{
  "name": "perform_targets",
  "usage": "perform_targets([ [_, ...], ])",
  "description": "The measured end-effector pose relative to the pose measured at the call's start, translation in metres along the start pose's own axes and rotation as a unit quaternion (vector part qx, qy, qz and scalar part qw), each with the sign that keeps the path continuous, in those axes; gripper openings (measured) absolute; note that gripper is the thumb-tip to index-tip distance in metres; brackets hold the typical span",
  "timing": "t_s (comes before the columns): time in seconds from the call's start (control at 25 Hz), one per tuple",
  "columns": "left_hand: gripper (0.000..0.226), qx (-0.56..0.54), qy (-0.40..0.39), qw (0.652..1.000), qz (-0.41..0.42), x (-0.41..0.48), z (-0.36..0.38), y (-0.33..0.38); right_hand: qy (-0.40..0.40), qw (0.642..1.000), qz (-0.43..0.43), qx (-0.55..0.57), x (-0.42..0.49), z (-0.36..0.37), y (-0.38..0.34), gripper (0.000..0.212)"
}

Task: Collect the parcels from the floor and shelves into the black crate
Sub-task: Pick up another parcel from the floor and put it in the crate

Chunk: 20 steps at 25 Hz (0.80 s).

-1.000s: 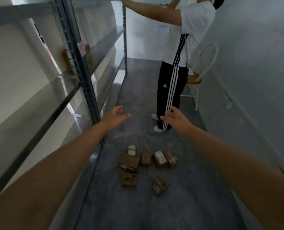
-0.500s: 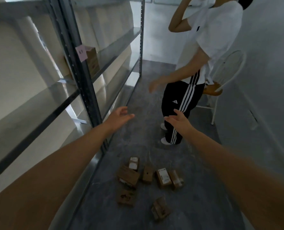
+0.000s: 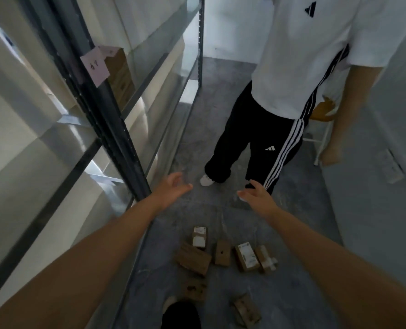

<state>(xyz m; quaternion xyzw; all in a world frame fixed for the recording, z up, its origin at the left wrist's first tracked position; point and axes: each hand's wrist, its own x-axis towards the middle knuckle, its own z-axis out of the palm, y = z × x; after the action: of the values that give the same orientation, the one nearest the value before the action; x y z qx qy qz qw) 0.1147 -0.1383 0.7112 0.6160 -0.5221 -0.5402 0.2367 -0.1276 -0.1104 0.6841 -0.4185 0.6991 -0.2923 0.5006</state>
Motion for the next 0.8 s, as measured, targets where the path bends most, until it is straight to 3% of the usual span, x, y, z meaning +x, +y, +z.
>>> perform_targets([
  [0.12, 0.061, -0.019, -0.022, 0.999, -0.032, 0.061, -0.018, -0.015, 0.013, 0.999, 0.047, 0.008, 0.044, 0.021, 0.006, 0.076],
  [0.28, 0.051, -0.066, 0.007, 0.992, -0.106, 0.147, -0.016, -0.071, 0.017, 0.995, 0.102, -0.005, 0.109, 0.057, 0.043, 0.068],
  [0.4, 0.038, -0.069, 0.018, 0.986, -0.153, 0.192, 0.013, -0.144, 0.01, 0.989, 0.148, -0.012, 0.157, 0.087, 0.105, 0.059],
  [0.56, 0.043, -0.052, -0.011, 0.98, -0.193, 0.266, 0.062, -0.275, -0.049, 0.975, 0.211, -0.048, 0.237, 0.136, 0.215, 0.053],
  [0.72, 0.019, -0.074, 0.014, 0.974, -0.214, 0.331, 0.107, -0.388, -0.049, 0.965, 0.251, -0.055, 0.307, 0.182, 0.328, 0.048],
  [0.8, 0.022, -0.099, 0.017, 0.969, -0.224, 0.363, 0.128, -0.438, -0.059, 0.965, 0.245, -0.066, 0.339, 0.206, 0.383, 0.046],
])
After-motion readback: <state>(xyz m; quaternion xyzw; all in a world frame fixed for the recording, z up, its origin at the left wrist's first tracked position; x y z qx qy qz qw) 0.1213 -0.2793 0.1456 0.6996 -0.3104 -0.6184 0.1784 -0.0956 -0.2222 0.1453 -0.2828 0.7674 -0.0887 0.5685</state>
